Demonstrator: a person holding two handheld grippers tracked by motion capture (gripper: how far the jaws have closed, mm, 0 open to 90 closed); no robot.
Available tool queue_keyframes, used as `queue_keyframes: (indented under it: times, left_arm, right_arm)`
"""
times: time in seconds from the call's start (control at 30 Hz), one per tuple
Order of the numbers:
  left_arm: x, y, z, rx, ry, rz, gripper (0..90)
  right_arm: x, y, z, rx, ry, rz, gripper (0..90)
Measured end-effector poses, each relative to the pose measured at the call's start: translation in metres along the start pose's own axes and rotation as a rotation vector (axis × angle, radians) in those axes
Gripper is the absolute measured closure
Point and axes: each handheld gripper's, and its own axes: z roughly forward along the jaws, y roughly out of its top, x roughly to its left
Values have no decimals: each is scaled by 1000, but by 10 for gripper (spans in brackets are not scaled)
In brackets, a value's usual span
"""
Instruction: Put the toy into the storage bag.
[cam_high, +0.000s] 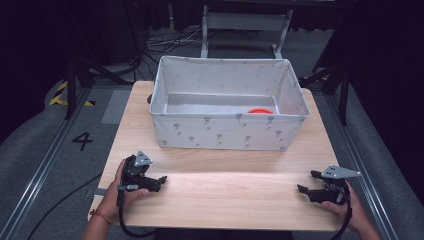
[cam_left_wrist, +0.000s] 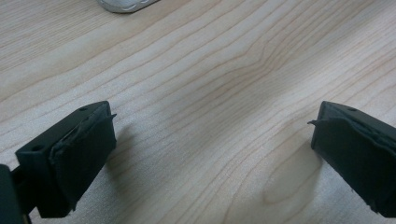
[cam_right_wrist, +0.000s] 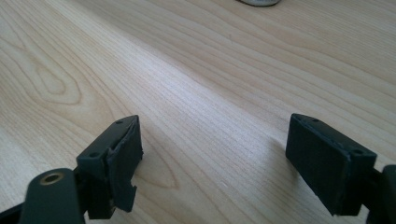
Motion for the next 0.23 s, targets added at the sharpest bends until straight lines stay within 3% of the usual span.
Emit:
queue_keyframes:
  times: [0.23]
  left_arm:
    - [0, 0, 0, 0, 0, 1, 2]
  right_arm:
    - [0, 0, 0, 2, -3, 3, 185]
